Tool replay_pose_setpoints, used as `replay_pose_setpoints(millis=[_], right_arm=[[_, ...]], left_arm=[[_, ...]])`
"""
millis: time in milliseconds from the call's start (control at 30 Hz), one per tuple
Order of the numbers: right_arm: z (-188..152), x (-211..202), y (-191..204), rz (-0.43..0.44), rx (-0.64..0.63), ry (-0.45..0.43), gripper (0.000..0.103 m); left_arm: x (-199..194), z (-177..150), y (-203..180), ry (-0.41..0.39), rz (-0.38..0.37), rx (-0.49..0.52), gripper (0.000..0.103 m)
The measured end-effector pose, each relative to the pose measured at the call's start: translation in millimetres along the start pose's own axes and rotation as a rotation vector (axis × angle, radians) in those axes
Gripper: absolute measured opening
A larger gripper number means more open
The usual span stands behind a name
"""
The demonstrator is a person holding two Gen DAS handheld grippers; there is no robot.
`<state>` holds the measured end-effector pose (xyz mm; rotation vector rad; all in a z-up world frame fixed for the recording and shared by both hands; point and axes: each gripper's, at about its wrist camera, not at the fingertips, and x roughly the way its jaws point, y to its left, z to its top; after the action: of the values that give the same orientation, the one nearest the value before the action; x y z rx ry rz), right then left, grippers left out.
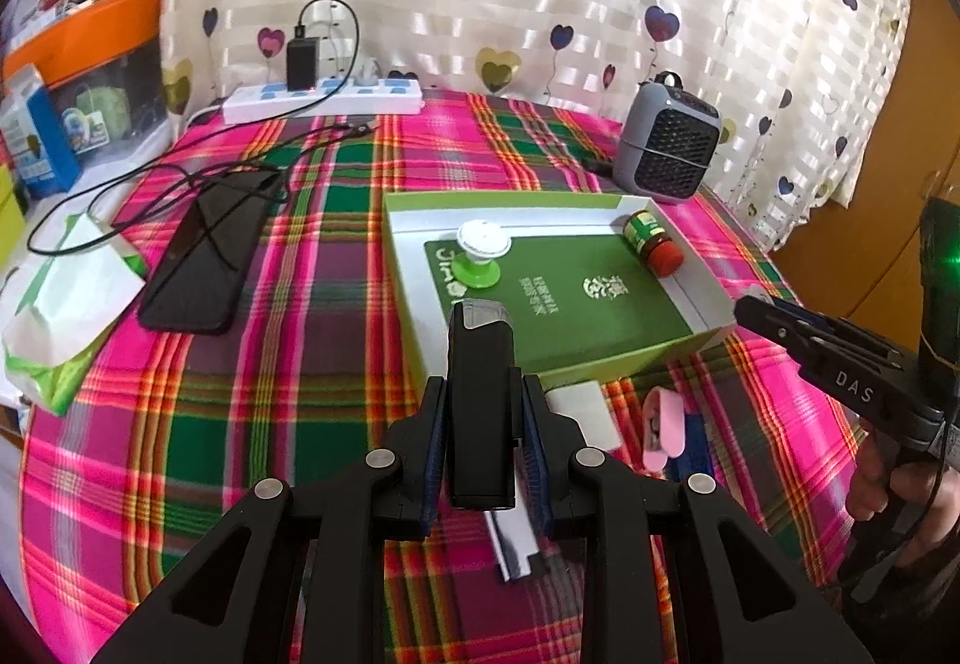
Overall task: Organize rigid objects
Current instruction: 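Carry the white container and black block over the green box with both tools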
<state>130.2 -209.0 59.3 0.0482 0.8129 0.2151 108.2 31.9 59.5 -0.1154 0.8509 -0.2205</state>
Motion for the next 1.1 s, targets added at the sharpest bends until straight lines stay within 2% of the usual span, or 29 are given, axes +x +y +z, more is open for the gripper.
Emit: replay_pose_setpoints(millis=[533,1100], right_arm=[[34,40,19,0.078,-0.065,0.033,0.029],[57,91,41,0.110,-0.092,0.110,0.029]], left_arm=[[30,18,-7,0.020,-0.018,0.000,0.022],[62,31,-5,0.057,-0.034,-0.021,0.022]])
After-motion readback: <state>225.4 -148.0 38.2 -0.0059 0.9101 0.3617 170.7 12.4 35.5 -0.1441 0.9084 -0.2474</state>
